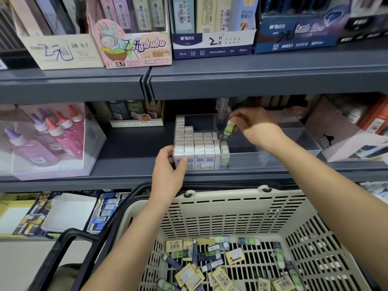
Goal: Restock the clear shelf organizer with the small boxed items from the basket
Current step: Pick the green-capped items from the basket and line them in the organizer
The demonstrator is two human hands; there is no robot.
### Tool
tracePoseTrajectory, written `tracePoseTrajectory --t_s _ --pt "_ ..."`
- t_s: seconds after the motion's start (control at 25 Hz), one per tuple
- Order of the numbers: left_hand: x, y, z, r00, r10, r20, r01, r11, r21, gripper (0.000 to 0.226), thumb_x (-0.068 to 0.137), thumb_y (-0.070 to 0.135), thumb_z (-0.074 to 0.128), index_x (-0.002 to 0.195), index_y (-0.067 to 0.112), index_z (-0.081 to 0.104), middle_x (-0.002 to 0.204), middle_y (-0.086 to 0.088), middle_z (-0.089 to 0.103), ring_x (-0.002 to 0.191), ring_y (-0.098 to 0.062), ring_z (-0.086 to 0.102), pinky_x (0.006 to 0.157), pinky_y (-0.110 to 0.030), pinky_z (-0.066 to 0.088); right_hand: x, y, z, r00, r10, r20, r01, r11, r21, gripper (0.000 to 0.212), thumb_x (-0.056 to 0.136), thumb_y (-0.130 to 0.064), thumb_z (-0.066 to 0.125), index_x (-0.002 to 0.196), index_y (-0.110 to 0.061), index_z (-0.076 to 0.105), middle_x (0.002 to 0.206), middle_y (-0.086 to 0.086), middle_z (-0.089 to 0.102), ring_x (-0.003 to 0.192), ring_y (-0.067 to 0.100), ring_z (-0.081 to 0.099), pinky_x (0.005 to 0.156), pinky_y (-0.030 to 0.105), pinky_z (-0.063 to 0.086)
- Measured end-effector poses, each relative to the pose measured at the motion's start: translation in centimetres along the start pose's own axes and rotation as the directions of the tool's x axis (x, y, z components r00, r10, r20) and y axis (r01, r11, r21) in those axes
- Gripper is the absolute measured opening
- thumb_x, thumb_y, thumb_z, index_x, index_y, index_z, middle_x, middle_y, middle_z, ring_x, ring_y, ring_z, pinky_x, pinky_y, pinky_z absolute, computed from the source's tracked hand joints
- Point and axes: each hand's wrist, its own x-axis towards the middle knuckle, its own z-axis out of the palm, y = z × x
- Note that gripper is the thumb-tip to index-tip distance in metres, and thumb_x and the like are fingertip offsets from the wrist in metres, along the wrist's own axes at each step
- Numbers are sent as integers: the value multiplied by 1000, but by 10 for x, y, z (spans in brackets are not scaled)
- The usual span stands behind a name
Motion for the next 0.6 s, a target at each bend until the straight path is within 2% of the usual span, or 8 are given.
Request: tracePoseTrajectory --t_s 0.12,0.32,0.52,0.6 --pt "0 0 -1 1000 -1 -2 1 1000 -2 33 88 25 61 111 35 39 101 26 49 91 15 50 69 -7 39 2 -2 1 1000 7 -4 -7 1000 10 14 92 -18 51 96 -16 64 97 11 70 91 31 65 88 45 50" --pt "1 -1 0 1000 -2 -8 2 1000 -6 34 88 24 62 111 35 40 101 26 51 93 11 51 70 -8 38 0 -5 2 1000 0 28 1 999 -38 14 93 -19 48 87 -27 56 82 1 67 84 24 66 84 39 52" --pt "2 -3 0 1000 -11 -2 11 1000 -11 35 88 24 62 116 31 43 107 19 53 96 9 52 73 -6 38 3 -4 2 999 0 50 5 994 -106 17 94 -16 45 95 -18 62 90 6 68 90 27 64 85 40 51" --pt "2 -3 0 1000 -12 -1 12 1000 -17 36 88 24 62 119 27 44 110 16 54 97 7 52 74 -7 38 1 -2 8 996 26 80 -16 992 -122 17 94 -17 45 95 -19 63 88 2 66 94 26 62 86 37 50"
